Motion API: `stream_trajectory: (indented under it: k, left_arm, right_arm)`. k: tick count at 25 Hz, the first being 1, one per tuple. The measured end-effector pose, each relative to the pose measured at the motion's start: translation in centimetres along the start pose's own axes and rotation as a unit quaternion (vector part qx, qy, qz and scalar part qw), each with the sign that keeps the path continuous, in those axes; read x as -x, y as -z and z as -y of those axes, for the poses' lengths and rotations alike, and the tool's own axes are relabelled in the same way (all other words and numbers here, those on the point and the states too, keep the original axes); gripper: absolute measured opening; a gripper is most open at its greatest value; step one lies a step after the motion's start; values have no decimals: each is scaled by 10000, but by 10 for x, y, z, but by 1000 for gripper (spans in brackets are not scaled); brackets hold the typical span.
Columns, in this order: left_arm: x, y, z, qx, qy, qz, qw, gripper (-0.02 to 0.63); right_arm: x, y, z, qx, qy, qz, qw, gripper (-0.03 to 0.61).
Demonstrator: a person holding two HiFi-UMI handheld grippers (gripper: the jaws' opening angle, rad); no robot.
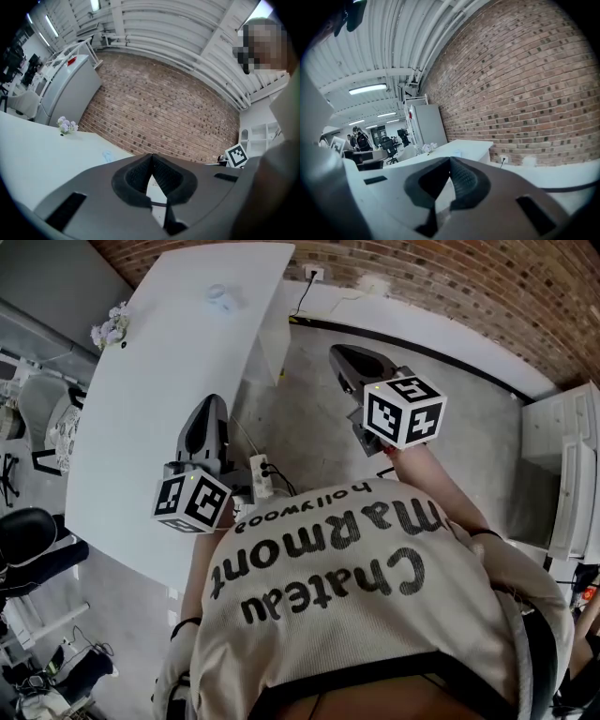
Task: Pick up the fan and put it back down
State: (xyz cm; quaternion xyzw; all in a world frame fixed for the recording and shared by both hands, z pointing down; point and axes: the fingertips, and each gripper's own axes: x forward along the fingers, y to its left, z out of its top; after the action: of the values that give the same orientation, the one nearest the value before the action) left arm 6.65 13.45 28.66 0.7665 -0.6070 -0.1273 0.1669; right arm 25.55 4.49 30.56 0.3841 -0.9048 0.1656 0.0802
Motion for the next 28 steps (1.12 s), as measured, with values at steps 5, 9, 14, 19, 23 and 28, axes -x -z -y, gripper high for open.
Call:
stream_trajectory:
  k: [5, 9, 14, 19, 23, 28]
  left_arm:
    - [-19, 7, 2, 6, 23, -161, 9999, 2]
    - [-29, 11, -1, 8, 19, -274, 9996, 2]
    - [-44, 20, -7, 79, 28, -347, 9994, 2]
    - [-71, 22, -13, 84, 123, -431, 9990, 2]
    - [-96, 16, -28, 110, 75, -418, 9990, 2]
    - [-134, 8, -56, 153, 24, -368, 9992, 2]
  right_arm:
    - [-7, 5, 15, -119, 11, -99, 9999, 3]
    - [-11, 11, 25, -233, 49, -180, 9996, 3]
    - [-19, 20, 37, -294, 98, -235, 9992, 3]
    - [-39, 20, 51, -297, 114, -369, 9988, 3]
    - [-68, 11, 63, -283, 77, -438, 9986, 3]
    - [-109, -2, 76, -196, 4, -519, 9985, 3]
